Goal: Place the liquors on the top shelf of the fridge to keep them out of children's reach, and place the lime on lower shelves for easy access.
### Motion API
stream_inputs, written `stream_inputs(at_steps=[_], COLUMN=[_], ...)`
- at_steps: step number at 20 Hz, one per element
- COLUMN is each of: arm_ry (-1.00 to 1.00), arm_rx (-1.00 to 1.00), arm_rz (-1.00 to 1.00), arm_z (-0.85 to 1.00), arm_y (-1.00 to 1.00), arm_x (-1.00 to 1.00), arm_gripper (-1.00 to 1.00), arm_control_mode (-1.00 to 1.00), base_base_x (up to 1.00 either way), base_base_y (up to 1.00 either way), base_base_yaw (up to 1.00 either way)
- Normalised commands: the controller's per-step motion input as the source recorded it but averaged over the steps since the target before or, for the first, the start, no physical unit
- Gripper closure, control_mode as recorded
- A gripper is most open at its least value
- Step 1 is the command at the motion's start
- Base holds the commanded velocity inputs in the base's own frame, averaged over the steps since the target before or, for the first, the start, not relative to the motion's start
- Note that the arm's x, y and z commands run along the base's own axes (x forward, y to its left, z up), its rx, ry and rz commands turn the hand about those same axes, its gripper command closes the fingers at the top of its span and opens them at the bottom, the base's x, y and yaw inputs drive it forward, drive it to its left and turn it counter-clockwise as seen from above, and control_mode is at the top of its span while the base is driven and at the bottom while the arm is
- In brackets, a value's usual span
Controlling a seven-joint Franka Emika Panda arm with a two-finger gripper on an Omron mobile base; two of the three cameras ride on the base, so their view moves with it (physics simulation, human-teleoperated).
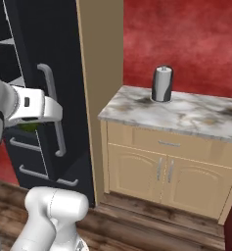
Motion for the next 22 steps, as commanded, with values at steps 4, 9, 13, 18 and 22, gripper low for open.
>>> stream_inputs(at_steps=[4, 9, 13, 18, 22], arm_ry=[0.0, 0.0, 0.0, 0.0, 0.0], arm_rx=[0.0, 0.0, 0.0, 0.0, 0.0], arm_rz=[0.0, 0.0, 0.0, 0.0, 0.0], arm_z=[0.0, 0.0, 0.0, 0.0, 0.0], arm_y=[0.0, 0.0, 0.0, 0.0, 0.0], arm_x=[0.0, 0.0, 0.0, 0.0, 0.0], arm_gripper=[1.0, 1.0, 1.0, 1.0, 1.0], arm_control_mode=[1.0, 1.0, 1.0, 1.0, 1.0], base_base_x=[0.0, 0.0, 0.05, 0.12, 0.17], base_base_y=[1.0, 1.0, 0.88, 0.46, 0.04], base_base_yaw=[0.0, 0.0, 0.0, 0.0, -0.02])
